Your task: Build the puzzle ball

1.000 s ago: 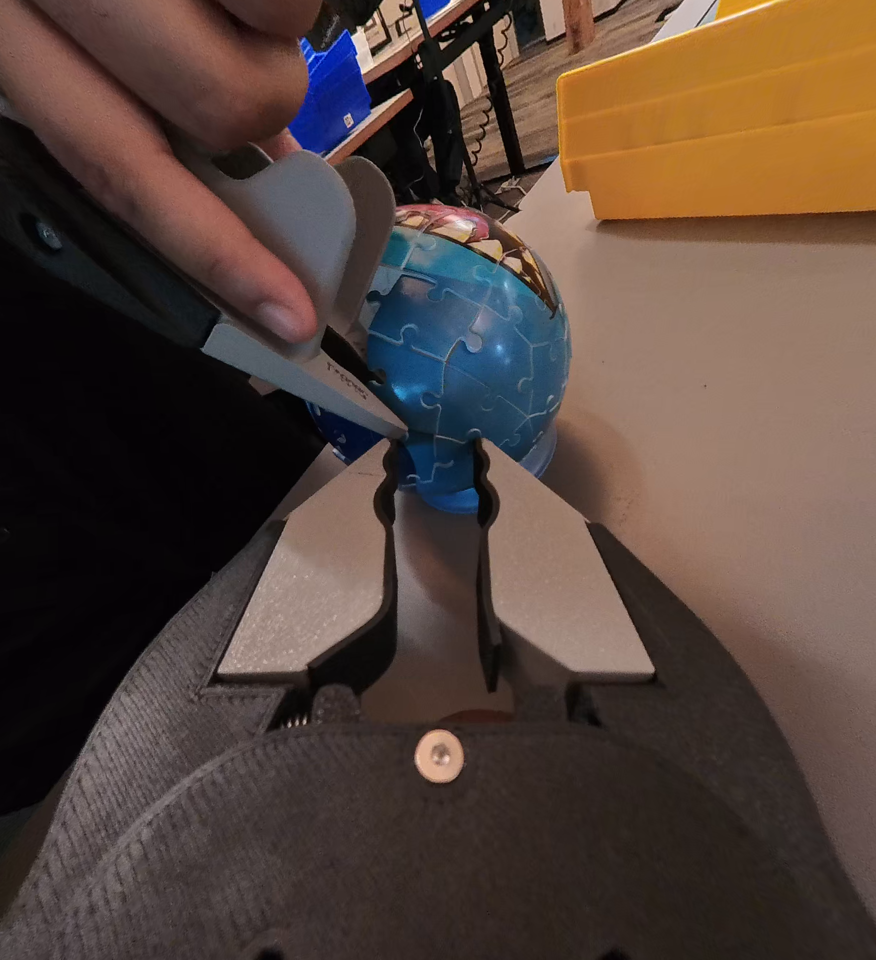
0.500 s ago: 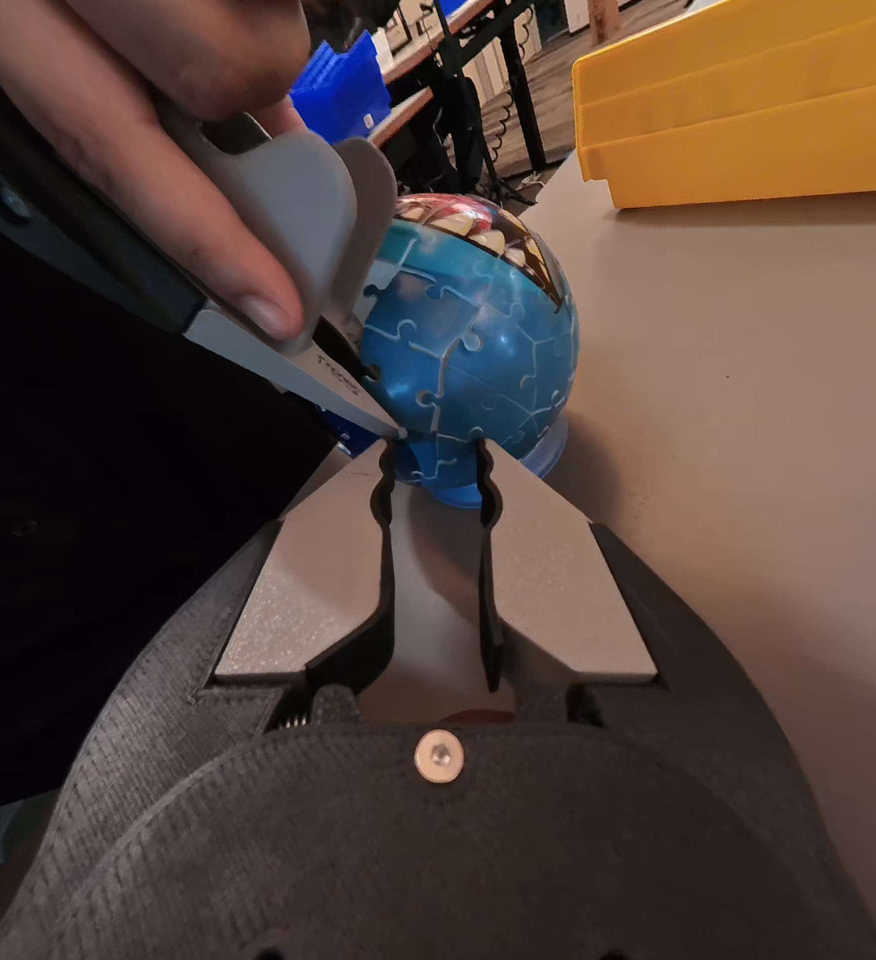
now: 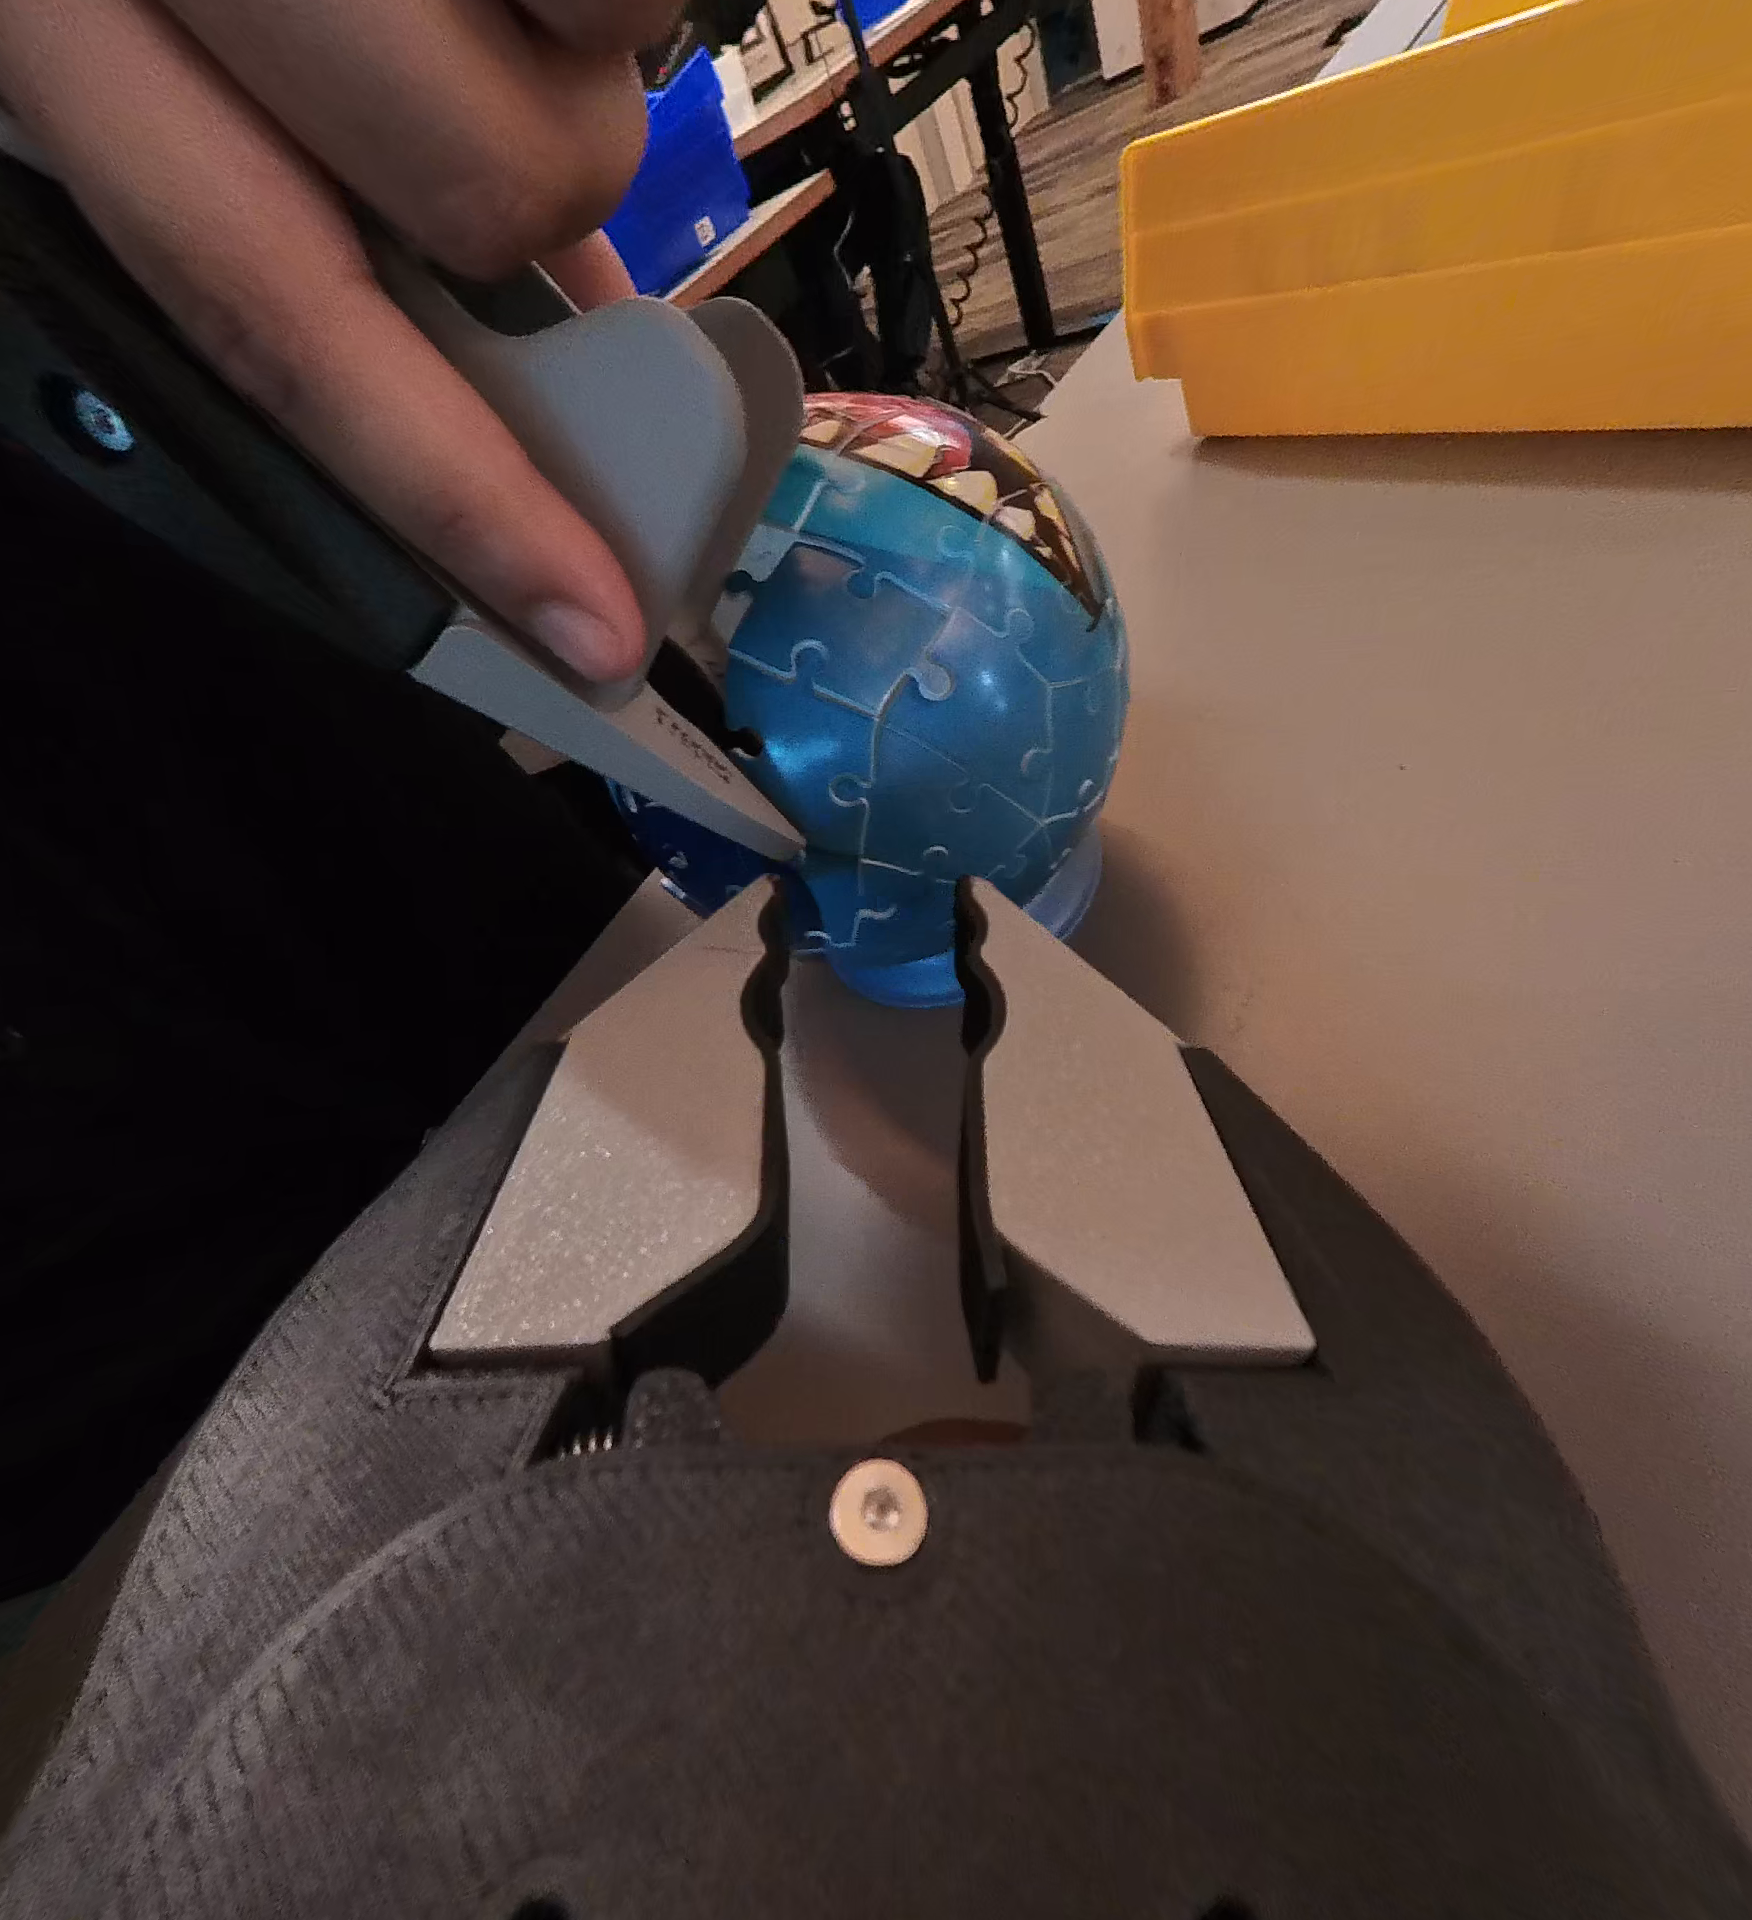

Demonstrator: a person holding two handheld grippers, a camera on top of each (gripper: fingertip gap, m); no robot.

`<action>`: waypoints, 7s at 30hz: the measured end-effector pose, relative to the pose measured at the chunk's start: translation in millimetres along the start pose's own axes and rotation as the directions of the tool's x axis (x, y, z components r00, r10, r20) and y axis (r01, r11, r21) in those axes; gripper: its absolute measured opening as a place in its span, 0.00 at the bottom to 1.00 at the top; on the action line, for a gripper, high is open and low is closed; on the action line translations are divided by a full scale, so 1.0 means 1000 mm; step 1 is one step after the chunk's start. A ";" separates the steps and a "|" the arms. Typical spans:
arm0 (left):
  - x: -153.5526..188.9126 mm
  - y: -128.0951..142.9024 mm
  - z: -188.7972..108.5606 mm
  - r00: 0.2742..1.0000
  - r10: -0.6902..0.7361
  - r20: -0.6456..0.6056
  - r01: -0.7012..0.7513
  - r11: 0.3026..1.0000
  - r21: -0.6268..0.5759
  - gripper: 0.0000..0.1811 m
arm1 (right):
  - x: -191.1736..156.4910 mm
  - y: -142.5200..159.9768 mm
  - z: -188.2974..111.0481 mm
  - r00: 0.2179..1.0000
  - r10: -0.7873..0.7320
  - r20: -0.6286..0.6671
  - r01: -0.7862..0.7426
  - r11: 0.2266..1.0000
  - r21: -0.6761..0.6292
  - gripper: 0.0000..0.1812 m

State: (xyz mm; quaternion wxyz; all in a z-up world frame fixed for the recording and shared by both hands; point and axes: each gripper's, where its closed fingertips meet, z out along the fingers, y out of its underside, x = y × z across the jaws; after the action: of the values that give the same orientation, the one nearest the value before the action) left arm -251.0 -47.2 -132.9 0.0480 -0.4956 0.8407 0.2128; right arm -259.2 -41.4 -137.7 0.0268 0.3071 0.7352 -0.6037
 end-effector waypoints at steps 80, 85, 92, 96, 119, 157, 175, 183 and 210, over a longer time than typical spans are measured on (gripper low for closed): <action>0.007 0.007 -0.016 0.979 -0.185 0.083 0.189 0.981 -0.046 0.35 | 0.020 0.002 -0.009 0.996 0.070 -0.059 -0.066 0.996 0.063 0.21; 0.006 0.027 -0.036 0.955 -0.243 0.169 0.261 0.961 -0.095 0.35 | 0.026 0.003 -0.018 0.991 0.062 -0.117 -0.054 0.996 0.070 0.21; -0.005 0.037 -0.085 0.834 -0.437 0.337 0.453 0.891 0.035 0.38 | 0.038 0.000 -0.029 0.977 0.074 -0.201 -0.052 0.992 0.113 0.23; 0.008 0.065 -0.118 0.595 -0.689 0.414 0.665 0.711 0.229 0.27 | 0.049 0.003 -0.045 0.939 0.085 -0.332 -0.040 0.989 0.142 0.24; 0.178 0.085 -0.024 -0.690 -0.723 -0.019 0.529 -0.523 0.669 0.13 | 0.047 0.088 -0.129 0.123 -0.252 -0.960 -0.133 0.954 -0.267 0.25; 0.132 0.088 -0.020 -0.351 -0.882 -0.315 0.407 -0.447 0.796 0.16 | 0.010 -0.058 0.044 0.634 -0.631 -0.447 0.557 0.773 -0.302 0.18; 0.126 0.062 -0.031 -0.204 -0.947 -0.250 0.429 -0.316 0.846 0.14 | 0.004 -0.059 0.040 0.817 -0.451 -0.360 0.426 0.892 -0.151 0.04; 0.125 0.062 -0.025 -0.210 -0.945 -0.251 0.461 -0.322 0.827 0.14 | 0.007 -0.058 0.032 0.908 -0.280 -0.312 0.267 0.960 -0.083 0.04; 0.138 0.045 -0.045 -0.165 -0.947 -0.275 0.409 -0.319 0.855 0.43 | -0.004 -0.050 0.025 0.953 -0.161 -0.256 0.165 0.986 -0.004 0.05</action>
State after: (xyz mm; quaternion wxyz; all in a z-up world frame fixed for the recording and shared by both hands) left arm -353.0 -158.8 -118.7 0.6482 -0.7373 0.1420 -0.1265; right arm -288.5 -70.2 -99.5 -0.1206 0.3209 0.7500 -0.5657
